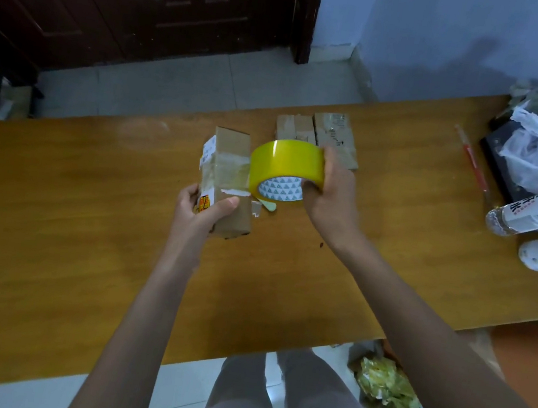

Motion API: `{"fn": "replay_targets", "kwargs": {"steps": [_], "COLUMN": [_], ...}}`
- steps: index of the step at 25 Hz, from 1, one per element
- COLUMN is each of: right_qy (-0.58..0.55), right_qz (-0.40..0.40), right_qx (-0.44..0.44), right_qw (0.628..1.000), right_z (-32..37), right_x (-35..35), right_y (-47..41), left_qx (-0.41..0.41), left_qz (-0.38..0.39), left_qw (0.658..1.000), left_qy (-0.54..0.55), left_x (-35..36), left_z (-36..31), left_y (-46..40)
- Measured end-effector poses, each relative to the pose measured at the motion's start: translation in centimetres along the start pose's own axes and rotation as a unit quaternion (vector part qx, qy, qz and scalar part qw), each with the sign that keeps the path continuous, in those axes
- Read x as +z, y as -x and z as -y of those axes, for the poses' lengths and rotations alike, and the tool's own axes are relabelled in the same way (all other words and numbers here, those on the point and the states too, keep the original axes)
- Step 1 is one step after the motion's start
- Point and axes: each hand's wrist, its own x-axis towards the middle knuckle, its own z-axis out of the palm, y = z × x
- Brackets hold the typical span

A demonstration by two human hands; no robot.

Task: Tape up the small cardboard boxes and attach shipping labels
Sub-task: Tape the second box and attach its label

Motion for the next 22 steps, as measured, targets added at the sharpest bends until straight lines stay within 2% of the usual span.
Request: {"fn": "replay_targets", "kwargs": {"steps": [4, 6, 7, 9, 15, 18, 22], "right_qy": [0.197, 0.319, 0.343, 0.341, 0.358, 0.344, 0.326], "right_qz": [-0.050, -0.033, -0.015, 0.013, 0.026, 0.037, 0.036], "right_qx": [-0.068, -0.071, -0.065, -0.054, -0.068, -0.067, -0.079], "right_qw": [0.977, 0.945, 0.937, 0.938, 0.931, 0.936, 0.941], "right_z": [1.1, 0.7, 0.5, 0.1, 0.4, 0.7, 1.6], "right_x": [-1.5, -2.3, -2.5, -2.4, -1.9, -1.5, -1.1], "right_y": [-1.9, -2.2, -2.1, -1.8, -1.9, -1.8, -2.2], "left_qx": [0.016, 0.046, 0.060, 0.058, 0.014, 0.008, -0.010], "left_qz": [-0.038, -0.054, -0.057, -0.051, -0.015, 0.051, 0.113], "left_qw": [0.999, 0.998, 0.997, 0.997, 0.998, 0.988, 0.955], "left_qy": [0.008, 0.004, -0.005, -0.011, 0.052, 0.145, 0.272], "left_x": [-1.7, -2.9, -3.3, -3.4, -3.8, -3.5, -3.0], "left_z": [-1.2, -1.8, -1.9, -1.6, -1.7, -2.0, -2.2], "left_y": [-0.9, -1.0, -0.9, -0.7, -0.8, -0.3, 0.0]}}
